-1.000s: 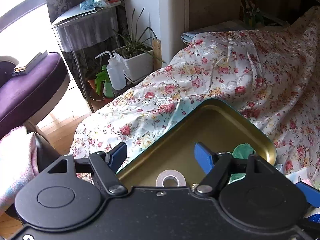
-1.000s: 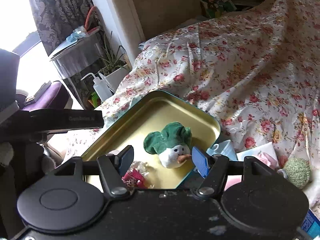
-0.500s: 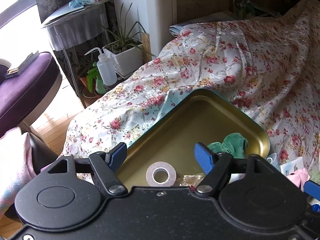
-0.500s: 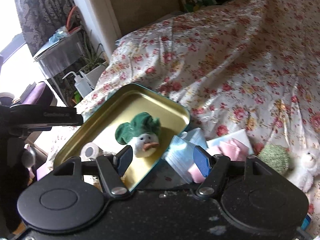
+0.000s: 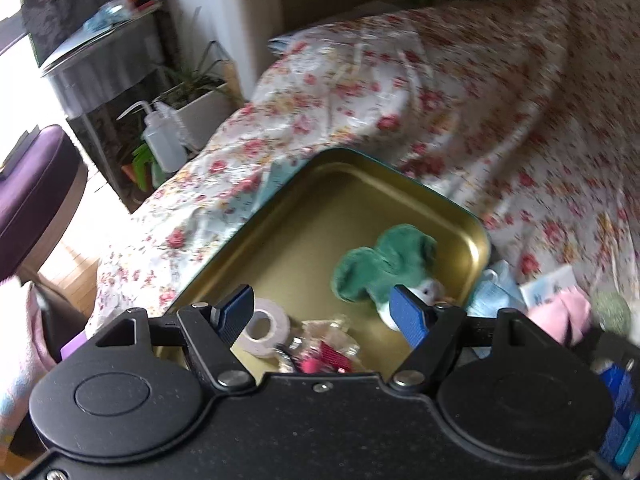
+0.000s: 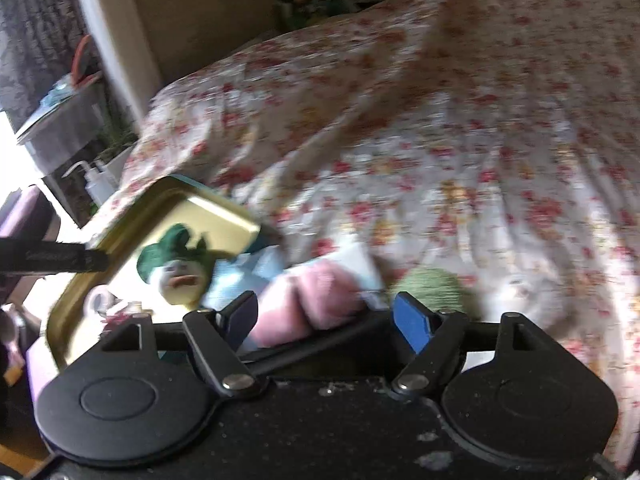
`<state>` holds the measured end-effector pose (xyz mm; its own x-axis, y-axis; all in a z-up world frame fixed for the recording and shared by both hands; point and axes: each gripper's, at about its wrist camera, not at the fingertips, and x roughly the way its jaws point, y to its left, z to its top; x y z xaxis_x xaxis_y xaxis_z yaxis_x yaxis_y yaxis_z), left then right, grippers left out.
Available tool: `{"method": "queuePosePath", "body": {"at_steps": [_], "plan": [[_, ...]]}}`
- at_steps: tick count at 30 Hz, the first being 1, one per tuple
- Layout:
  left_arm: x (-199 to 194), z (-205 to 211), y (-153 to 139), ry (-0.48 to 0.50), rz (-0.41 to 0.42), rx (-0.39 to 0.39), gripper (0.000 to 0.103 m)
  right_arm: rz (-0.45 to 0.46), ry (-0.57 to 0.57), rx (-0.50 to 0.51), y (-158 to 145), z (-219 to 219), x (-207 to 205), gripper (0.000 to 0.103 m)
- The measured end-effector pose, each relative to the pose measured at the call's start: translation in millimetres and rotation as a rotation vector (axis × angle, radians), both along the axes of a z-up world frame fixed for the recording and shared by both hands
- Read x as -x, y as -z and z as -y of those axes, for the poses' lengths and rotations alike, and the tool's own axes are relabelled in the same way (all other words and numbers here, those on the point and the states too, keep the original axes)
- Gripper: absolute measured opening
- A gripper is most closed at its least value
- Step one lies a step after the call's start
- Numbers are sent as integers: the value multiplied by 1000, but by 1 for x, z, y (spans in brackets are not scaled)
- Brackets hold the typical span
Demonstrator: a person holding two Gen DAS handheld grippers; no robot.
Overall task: Organize soft objects
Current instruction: 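Move the right gripper to the white plush lamb while the left gripper approaches the pink cloth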
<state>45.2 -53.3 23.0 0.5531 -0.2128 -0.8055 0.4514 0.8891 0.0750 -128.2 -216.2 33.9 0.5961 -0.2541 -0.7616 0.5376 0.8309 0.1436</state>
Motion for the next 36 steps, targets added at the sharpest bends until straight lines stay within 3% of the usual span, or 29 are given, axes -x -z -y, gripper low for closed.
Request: {"method": "queuePosePath", "body": {"at_steps": [10,12,23,36], "plan": [[34,32,10,122,14,-23,72,13,130,144,3,50,46,99],[39,37,12,138,18,-25,78,18,139,146,2,59,52,103],[55,62,18,195,19,-14,79,30,130,122,1,77,53,103],[68,76,17,251,18,6,80,-143,218,17,45,89,40,102]]}}
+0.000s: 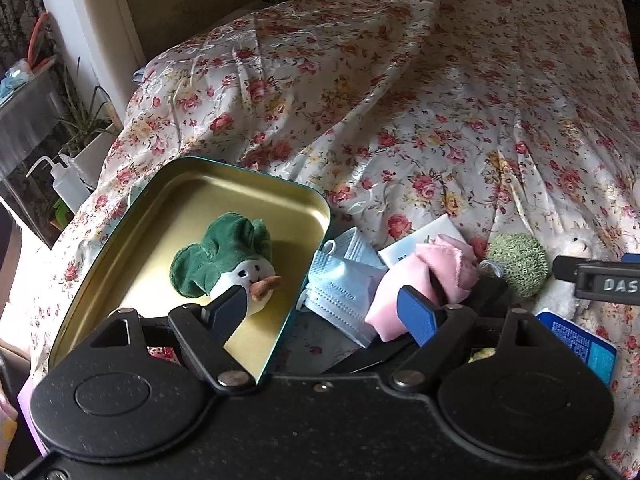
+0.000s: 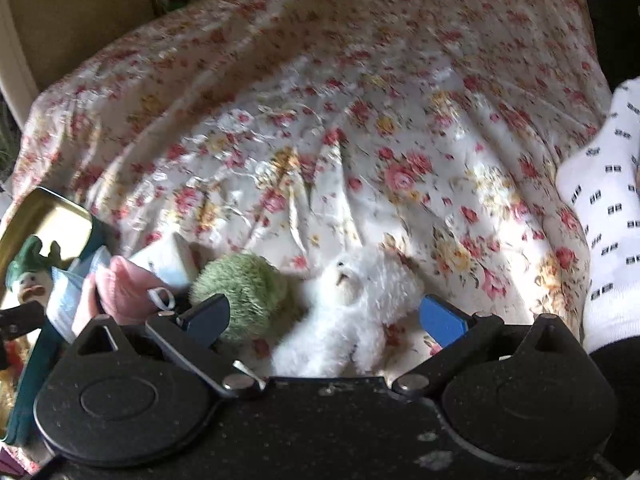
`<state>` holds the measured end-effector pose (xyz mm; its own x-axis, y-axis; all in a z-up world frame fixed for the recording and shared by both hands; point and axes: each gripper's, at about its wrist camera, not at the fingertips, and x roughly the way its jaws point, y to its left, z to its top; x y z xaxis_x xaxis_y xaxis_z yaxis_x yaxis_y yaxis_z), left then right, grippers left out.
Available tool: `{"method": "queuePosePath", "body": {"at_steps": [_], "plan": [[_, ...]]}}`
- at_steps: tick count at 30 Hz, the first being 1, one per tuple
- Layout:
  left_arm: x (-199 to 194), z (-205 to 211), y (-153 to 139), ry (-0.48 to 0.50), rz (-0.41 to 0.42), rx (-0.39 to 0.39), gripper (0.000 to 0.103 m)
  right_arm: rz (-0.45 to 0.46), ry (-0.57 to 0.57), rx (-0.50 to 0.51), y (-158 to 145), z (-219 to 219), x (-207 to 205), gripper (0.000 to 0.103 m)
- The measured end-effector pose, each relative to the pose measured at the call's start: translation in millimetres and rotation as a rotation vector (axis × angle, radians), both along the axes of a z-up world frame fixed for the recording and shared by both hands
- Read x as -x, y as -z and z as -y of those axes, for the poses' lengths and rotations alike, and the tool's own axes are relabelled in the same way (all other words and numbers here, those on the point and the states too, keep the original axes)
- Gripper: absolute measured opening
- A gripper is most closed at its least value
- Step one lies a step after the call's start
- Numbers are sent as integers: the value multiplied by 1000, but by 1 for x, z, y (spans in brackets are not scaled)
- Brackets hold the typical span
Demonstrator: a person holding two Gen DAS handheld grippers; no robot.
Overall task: Organize soft objects
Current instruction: 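Move the right gripper to the white plush lamb while the left gripper approaches the pink cloth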
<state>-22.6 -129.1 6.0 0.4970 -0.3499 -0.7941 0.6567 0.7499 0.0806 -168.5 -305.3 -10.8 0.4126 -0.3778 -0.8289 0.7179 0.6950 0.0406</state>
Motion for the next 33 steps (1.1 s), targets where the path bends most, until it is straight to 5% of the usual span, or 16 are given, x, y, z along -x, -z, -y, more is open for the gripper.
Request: {"method": "queuePosePath", "body": {"at_steps": [12,22,26,33], "plan": [[7,-9,-5,15,68,-8,83,-67,-2,81,14,-7,-6,102],[0,-4,-19,3,8,123,91,-180,18,180,-20,-31,-10,102],[-1,-13,-25,-42,86,118,89,-186,4,218,-46,-39,-25,102],[6,-32,-26,4,104,131,90,-198,46,118,-20,-26,-26,96]]}}
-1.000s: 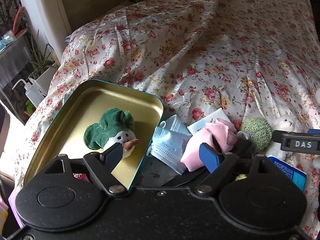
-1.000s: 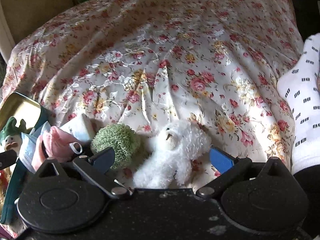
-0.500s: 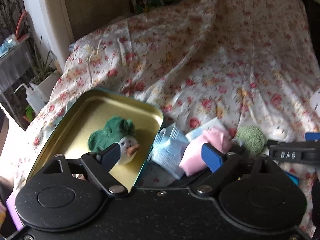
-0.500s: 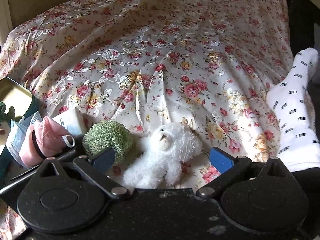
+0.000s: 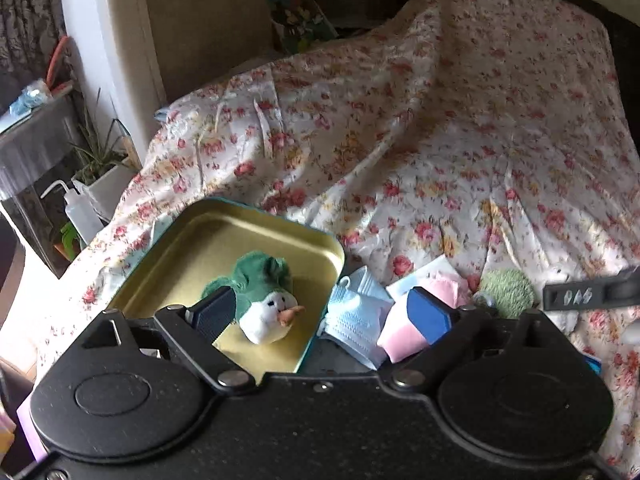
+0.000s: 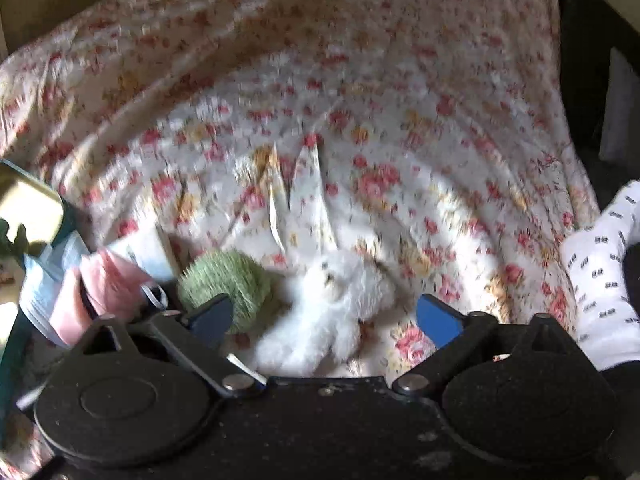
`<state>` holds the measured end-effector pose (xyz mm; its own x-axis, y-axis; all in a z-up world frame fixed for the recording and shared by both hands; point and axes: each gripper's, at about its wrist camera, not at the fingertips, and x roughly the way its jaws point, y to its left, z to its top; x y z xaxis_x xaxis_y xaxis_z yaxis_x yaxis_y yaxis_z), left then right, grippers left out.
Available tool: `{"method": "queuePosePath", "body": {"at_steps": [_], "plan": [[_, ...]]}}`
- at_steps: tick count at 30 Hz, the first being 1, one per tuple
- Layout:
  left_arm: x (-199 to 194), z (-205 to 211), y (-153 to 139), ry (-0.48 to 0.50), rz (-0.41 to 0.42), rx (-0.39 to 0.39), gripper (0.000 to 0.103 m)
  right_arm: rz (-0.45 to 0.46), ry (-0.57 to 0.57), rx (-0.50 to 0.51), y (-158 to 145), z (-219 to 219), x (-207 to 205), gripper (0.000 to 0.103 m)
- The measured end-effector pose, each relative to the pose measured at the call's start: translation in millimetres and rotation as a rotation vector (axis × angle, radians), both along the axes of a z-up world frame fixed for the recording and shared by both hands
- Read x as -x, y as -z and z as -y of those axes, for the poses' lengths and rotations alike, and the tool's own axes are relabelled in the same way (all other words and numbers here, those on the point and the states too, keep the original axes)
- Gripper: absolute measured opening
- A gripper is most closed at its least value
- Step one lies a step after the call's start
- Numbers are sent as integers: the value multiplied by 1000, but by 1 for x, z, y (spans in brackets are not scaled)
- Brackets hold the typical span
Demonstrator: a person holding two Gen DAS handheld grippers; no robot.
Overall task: Organize soft objects
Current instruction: 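Move the right gripper to the white plush lamb while the left gripper approaches the pink cloth, then grasp the white plush lamb with the right gripper while the left gripper grasps the pink cloth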
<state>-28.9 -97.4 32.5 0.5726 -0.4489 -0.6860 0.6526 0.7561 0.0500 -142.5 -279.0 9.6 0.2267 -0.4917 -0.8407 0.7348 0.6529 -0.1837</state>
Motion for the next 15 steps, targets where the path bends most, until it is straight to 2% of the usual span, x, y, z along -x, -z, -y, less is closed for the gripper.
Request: {"method": "queuePosePath", "body": {"at_steps": [3,6,9,11,14,15], "plan": [[1,-2,-3,-14,38,3,91,-13,-1,-10,17,10,4,95],[-1,-6,-1,-28,56,0,91,15,2,-48,28,20,9,94],[-8,-7,2,-26,-2,11,91,27,-7,-49,38,26,9,93],[-10,-6,4,-37,-7,11,91,22,-11,-49,47,30,9,87],[-12,-1,7,-43,-17,9,91,26,-20,-61,59,39,9,83],[-12,1,9,-42,-22,8,91,37,-25,-64,61,41,10,77]]}}
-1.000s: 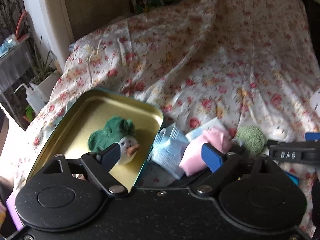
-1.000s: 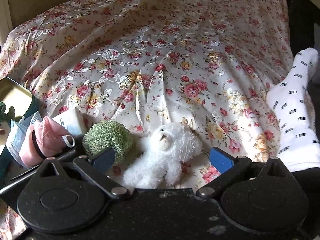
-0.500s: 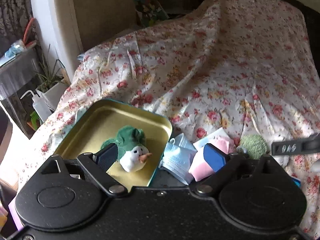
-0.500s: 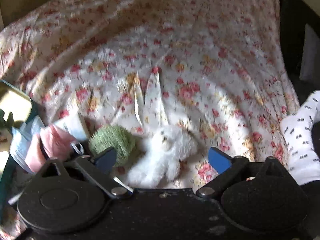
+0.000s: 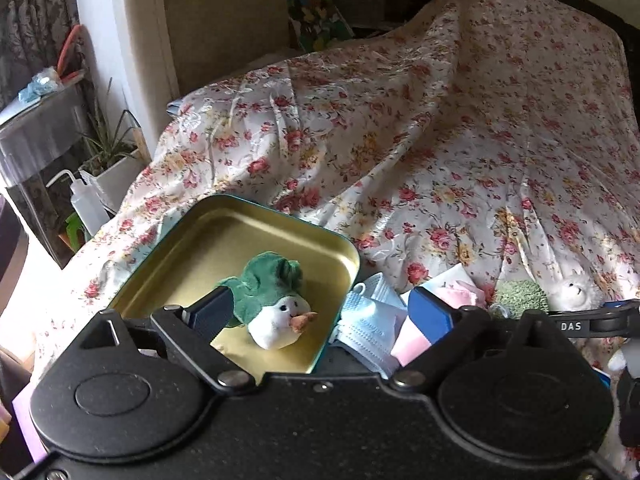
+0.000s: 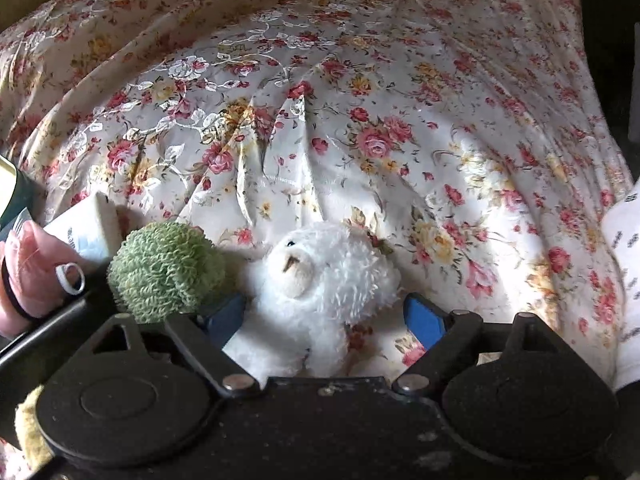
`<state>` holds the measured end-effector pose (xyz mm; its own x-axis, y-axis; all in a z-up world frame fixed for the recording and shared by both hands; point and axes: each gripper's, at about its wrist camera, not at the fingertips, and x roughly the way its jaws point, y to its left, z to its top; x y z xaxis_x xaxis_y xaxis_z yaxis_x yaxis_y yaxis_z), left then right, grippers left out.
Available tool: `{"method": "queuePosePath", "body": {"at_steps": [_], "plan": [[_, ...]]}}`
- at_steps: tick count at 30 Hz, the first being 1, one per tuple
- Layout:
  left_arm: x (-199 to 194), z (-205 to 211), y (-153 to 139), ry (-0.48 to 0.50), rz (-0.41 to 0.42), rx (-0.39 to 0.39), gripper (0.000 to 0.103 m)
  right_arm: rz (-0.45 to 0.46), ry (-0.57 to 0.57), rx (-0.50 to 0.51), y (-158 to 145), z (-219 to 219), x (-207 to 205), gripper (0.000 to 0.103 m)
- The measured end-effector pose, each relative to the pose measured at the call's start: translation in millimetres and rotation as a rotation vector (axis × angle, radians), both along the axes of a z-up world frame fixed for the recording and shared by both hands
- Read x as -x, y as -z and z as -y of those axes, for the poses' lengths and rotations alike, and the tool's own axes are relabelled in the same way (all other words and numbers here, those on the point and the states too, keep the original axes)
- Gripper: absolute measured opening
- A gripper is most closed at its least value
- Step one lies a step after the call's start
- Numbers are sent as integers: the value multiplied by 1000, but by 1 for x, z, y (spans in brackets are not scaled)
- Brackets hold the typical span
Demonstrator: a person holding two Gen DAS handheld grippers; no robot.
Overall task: Organize soft objects
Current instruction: 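Grasp the white plush lamb with the right gripper while the left gripper grasps the pink cloth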
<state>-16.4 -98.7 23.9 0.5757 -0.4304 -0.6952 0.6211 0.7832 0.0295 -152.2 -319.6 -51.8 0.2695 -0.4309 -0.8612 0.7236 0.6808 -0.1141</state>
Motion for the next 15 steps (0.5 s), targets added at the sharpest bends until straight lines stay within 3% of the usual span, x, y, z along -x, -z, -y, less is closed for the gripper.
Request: {"method": "queuePosePath", "body": {"at_steps": [7,10,15], "plan": [[-6,15,14,7,-83,-7,91,66,-33,-39,-2,-2,1,43],[-9,17,19,21,-144,16,91,99,-42,-61,-9,-2,1,39],[-11,30,33,32,-176,9,91,152,-22,-82,-20,-1,1,37]]}}
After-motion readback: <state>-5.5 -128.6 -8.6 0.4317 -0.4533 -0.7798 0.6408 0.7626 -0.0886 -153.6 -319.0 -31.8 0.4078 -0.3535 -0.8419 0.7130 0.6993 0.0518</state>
